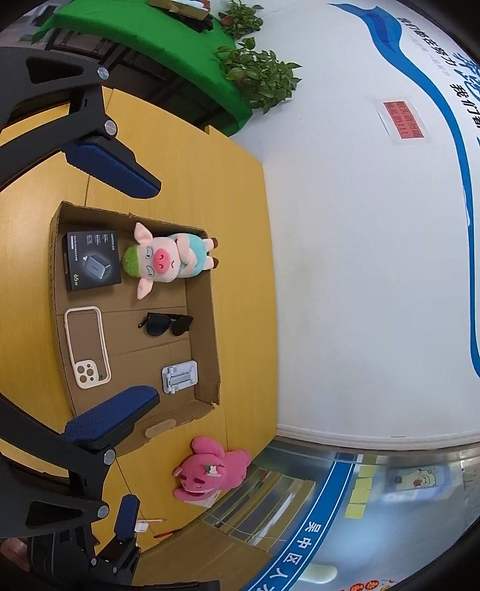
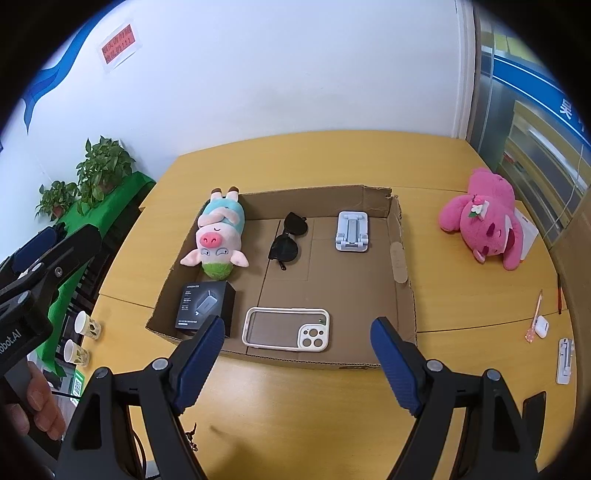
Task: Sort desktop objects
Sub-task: 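Open both grippers and withdraw them from the box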
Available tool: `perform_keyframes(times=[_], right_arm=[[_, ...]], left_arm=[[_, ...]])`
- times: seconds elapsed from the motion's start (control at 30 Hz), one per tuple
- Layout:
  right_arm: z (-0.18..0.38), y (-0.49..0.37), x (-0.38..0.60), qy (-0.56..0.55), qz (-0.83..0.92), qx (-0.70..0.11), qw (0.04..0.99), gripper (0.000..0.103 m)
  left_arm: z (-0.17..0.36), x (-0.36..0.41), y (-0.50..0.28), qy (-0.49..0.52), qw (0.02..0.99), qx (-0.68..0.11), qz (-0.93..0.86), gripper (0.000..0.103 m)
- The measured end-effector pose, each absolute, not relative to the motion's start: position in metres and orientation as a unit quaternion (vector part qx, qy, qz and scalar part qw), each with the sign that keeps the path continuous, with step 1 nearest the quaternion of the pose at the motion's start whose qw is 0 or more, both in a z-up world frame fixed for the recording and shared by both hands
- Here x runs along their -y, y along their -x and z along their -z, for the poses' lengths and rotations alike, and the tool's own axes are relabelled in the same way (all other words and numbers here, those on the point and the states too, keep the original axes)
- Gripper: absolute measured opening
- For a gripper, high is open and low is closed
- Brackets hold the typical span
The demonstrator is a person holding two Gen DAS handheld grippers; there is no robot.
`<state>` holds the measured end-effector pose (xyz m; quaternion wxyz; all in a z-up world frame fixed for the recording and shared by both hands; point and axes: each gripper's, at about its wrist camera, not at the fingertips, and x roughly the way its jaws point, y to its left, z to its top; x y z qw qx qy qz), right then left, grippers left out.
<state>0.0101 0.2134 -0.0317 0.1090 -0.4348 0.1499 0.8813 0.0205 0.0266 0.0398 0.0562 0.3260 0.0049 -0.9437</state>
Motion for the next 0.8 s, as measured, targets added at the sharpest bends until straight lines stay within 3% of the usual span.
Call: perform_keyframes(times=[0.6,0.8], right_arm=[[0.032,-0.006,-0.210,0.441,-0.879,-0.146,0.111,0.081],[0.034,-0.003,-0.209,0.443,-0.878,-0.142,0.113,0.081]], left_arm=[[-0.034,-0.022,-0.019,-0.337,0.033,-0.038,0.940,0.103],[-0.029,-0.023,-0.021,-0.339,0.068,-0.018,0.938,0.103]])
